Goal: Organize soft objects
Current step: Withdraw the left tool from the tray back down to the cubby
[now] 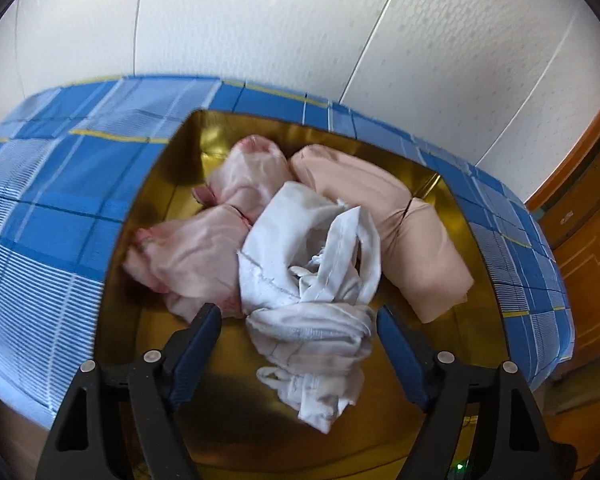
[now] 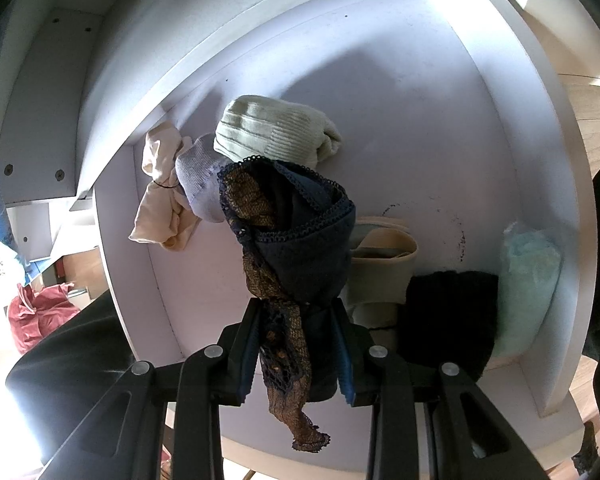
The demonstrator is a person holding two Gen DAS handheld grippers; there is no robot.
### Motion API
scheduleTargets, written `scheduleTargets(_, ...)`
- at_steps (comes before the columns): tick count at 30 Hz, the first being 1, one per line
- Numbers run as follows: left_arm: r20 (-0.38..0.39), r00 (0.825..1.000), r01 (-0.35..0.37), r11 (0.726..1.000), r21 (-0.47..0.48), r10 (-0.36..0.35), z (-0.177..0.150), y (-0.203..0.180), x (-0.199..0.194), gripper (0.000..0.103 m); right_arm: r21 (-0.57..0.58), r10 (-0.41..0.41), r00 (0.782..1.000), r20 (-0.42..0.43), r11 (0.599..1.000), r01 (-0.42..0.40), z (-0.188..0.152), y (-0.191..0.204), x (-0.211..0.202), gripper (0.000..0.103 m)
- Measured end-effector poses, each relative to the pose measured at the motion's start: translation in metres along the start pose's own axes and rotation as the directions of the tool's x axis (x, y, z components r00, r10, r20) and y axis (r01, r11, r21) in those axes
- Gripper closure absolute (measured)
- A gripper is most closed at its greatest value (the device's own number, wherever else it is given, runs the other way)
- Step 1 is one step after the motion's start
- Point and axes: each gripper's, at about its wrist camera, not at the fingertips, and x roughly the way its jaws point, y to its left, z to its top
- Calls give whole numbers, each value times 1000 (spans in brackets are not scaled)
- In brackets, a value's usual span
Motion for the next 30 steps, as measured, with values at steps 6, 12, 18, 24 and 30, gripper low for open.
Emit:
scheduleTargets(6,85,996,26,1000,17,-27,-21,3,-27,19,-10,3,1000,5,1000,-3,-1,1,-4,71)
scheduleTargets(12,229,972,26,997,72,-42,-65,2,-64,19,-14,3,1000,18,1000,-3,-3,1,-9,71)
scheduleTargets(18,268,952,124,987,103,-147,-136,-12,-81,8,-7,8,999,33,1000,-8,-8,0,-17,71)
scheduleTargets(24,44,979,193,974,118,-199,-187,-29,-37,8,12,33,998,57,999,-34,-16,-3,-29,71)
scheduleTargets(30,-129,979,173,975,139,-155,-216,-36,-2,8,14,42,995,91,999,-43,-17,-4,-40,71)
